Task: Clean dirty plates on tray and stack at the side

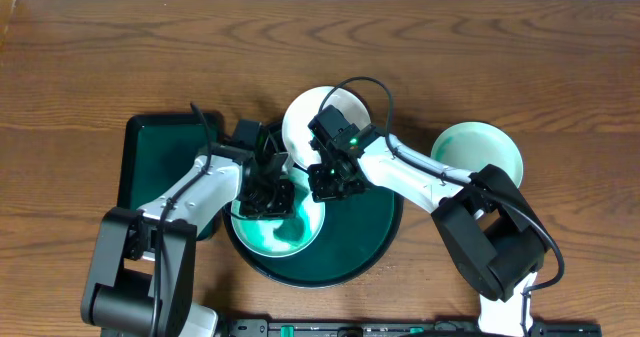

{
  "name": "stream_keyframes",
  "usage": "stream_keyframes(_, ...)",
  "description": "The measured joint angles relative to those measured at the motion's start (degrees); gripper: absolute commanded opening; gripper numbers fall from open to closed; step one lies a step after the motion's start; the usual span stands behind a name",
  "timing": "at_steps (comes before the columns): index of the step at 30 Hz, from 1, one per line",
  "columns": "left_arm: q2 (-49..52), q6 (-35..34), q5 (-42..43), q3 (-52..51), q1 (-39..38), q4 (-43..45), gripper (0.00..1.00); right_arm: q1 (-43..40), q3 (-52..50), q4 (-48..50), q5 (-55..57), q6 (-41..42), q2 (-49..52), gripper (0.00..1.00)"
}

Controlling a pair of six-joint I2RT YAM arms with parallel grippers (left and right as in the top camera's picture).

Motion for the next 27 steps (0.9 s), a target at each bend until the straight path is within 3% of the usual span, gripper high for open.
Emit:
stream_keyframes(8, -1.0, -12.6, -12.9, 0.9, -1.7, 1.5, 0.07, -0.1, 0.0, 0.5, 0.0, 0.1, 0.0, 0.01)
stream_keyframes(13, -0.7, -18.4, -24.7, 4.2, -1.6, -4.9, 0.07, -0.1, 0.1, 0.5, 0.0, 0.1, 0.0, 0.01)
stream_keyframes(18, 0.9, -20.4, -34.7, 9.7, -0.5, -14.2, 0.08, -0.1, 0.1, 0.5, 0.0, 0.1, 0.0, 0.01)
stream_keyframes(27, 1.0, -19.8, -39.6, 24.6, -0.2, -25.3, 0.07, -0.1, 0.1, 0.3, 0.0, 0.1, 0.0, 0.01)
